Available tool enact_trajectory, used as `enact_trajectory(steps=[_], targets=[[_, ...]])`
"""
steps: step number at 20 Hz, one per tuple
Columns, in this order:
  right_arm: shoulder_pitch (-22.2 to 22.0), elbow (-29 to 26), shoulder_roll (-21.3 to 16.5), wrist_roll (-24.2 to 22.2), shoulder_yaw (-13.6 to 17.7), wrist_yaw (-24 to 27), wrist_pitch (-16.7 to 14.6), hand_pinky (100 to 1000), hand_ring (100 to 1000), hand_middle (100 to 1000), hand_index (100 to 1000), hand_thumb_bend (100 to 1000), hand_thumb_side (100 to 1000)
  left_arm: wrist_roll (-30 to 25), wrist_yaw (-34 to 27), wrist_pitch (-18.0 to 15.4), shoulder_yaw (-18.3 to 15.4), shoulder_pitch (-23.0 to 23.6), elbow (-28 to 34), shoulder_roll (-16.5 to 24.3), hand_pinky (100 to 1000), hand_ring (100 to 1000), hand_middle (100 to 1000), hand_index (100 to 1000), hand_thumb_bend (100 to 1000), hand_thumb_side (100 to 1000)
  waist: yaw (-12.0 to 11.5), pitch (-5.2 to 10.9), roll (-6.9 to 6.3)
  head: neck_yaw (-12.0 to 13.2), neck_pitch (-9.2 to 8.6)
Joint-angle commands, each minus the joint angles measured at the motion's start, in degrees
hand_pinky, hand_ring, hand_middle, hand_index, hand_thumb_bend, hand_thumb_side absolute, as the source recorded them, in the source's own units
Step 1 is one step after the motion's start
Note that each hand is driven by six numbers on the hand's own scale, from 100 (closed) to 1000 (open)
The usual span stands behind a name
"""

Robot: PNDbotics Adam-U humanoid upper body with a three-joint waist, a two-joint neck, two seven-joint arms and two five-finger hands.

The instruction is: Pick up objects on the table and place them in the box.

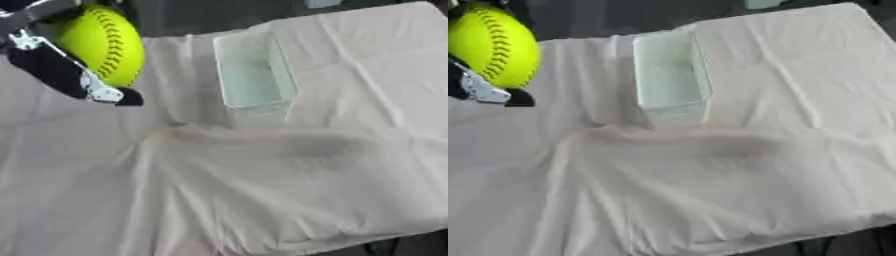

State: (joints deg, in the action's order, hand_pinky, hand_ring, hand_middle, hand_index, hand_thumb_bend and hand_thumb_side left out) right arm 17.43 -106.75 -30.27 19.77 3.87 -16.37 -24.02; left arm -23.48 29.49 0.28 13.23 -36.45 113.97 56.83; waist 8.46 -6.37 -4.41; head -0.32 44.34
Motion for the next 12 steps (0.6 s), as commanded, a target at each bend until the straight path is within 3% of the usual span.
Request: enact_trajectory(steps=[1,6,12], targets=[[0.2,-0.3,-1.6,-0.3,0.3,0.1,0.0,592,701,744,907,100,1000,-0.5,-0.8,0.2,-1.6,-1.6,0.6,2.2,100,318,621,517,622,394,0.1,0.98,0.08,-0.4,-0.22],[0.2,-0.2,-1.7,-0.4,0.2,0.1,0.0,591,700,743,907,100,1000,-1.7,-0.9,1.3,-1.2,-3.0,0.6,1.4,100,316,618,517,599,413,1.1,0.97,-0.30,-0.4,-0.22],[0.8,0.1,-1.9,-0.7,-0.1,0.0,0.0,588,699,741,909,100,1000,-5.3,0.1,3.9,0.7,-8.5,-0.9,-1.9,100,318,598,509,610,400,3.2,0.91,-1.55,0.0,-0.22]])
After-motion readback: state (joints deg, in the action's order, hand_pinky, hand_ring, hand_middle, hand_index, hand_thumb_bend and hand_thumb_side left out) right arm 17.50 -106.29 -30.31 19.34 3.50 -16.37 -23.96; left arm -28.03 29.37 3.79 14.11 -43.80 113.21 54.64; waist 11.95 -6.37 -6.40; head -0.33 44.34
